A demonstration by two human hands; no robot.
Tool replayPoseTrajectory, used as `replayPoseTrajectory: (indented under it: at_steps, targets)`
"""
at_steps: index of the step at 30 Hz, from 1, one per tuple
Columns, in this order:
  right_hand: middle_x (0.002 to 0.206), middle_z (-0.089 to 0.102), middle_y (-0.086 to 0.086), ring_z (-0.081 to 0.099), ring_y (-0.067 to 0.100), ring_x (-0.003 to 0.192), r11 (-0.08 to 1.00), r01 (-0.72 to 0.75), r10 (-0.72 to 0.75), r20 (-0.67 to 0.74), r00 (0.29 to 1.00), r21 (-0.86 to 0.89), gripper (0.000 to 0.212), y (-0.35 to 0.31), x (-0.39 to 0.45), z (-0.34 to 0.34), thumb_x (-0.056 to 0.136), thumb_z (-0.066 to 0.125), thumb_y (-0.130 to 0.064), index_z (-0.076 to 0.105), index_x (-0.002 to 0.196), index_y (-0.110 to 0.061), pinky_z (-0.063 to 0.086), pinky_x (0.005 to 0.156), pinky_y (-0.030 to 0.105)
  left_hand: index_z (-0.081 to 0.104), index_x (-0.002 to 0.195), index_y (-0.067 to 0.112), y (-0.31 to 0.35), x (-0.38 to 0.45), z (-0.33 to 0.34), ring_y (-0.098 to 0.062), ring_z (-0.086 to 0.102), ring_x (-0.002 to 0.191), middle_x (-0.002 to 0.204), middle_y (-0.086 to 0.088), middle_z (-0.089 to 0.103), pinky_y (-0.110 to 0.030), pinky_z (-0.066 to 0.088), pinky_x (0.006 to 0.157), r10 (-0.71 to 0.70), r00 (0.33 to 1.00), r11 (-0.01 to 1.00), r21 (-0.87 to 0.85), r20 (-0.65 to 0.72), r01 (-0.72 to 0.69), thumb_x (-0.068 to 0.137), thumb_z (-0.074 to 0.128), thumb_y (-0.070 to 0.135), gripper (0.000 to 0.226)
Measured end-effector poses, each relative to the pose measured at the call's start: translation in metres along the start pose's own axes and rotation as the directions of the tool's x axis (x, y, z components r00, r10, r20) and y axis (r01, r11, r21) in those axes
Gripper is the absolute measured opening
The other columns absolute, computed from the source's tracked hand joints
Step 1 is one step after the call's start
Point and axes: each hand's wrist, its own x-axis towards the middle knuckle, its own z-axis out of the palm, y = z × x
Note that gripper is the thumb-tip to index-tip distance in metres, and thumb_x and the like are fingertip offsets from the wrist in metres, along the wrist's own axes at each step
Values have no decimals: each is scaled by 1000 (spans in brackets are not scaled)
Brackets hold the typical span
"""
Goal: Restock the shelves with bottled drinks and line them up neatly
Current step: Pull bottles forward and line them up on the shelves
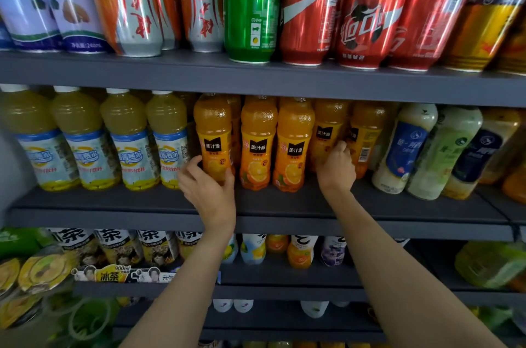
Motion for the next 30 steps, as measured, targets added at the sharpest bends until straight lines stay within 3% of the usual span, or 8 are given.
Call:
replayPoseTrajectory:
  at_steps: [5, 10, 14, 19, 21, 25, 28, 30]
  targets:
    - [136, 43, 18, 51, 39, 117, 999, -28, 27, 19, 999, 25, 61, 0, -2, 3, 88, 61, -29, 31, 133, -2, 45, 87, 46, 48, 117, 1, 15, -17, 4, -32, 42, 110, 118, -20, 44, -43, 41, 91, 232, 971, 972, -37, 55, -231, 81, 68, 16, 44]
    - [134, 46, 18, 49, 37, 119, 996, -33, 31, 25, 999, 80, 55, 2, 2, 6, 89, 60, -20, 33, 133, -2, 44, 90, 46, 44, 123, -1, 14, 3, 4, -35, 37, 119, 125, -24, 39, -41, 34, 99, 43, 999, 996, -78, -24, -44, 77, 73, 19, 58]
    - [127, 50, 19, 58, 40, 107, 978, -41, 27, 70, 997, 206, 52, 4, 5, 11, 87, 59, -13, 32, 131, -7, 51, 85, 51, 32, 136, 3, 5, 7, 5, -35, 30, 128, 136, -22, 35, -44, 28, 106, -78, 992, 997, 4, 98, 78, 77, 73, 16, 73]
    - [134, 43, 20, 56, 41, 110, 966, -60, 36, 100, 994, 251, 60, 2, 0, 7, 88, 57, -11, 23, 138, -9, 52, 84, 52, 30, 139, 5, 1, 5, 3, -34, 31, 128, 137, -19, 36, -42, 29, 104, -51, 991, 999, 5, 123, 51, 78, 71, 14, 74]
    - [141, 34, 18, 51, 38, 115, 969, -43, 43, 3, 999, 245, 61, -1, -13, 2, 90, 57, -13, 23, 139, -5, 49, 88, 45, 30, 139, 5, 0, 5, 1, -34, 32, 127, 136, -19, 37, -41, 29, 104, -27, 991, 1000, 3, 134, 27, 78, 71, 14, 73]
    - [136, 33, 18, 53, 37, 104, 941, 3, 67, -198, 978, 337, 40, -15, -49, 1, 92, 51, -12, 34, 128, 0, 41, 70, 35, 30, 139, 4, -3, 3, -1, -34, 32, 127, 135, -20, 37, -41, 26, 107, 19, 988, 1000, -4, 152, -19, 79, 70, 14, 73]
    - [128, 42, 17, 52, 34, 104, 922, 62, 0, -159, 987, 383, 30, -22, -61, 13, 95, 44, -15, 40, 120, 1, 38, 70, 32, 28, 141, 5, -6, 3, -3, -33, 32, 128, 136, -19, 37, -40, 26, 108, 51, 983, 999, -12, 177, -49, 81, 69, 16, 73]
    - [123, 49, 16, 47, 31, 112, 887, 60, -15, -101, 995, 458, 27, -22, -64, 19, 96, 40, -15, 44, 119, -1, 38, 80, 35, 27, 141, 5, -9, 4, -5, -33, 33, 127, 136, -18, 38, -40, 28, 107, 81, 977, 997, -16, 199, -79, 81, 68, 17, 74]
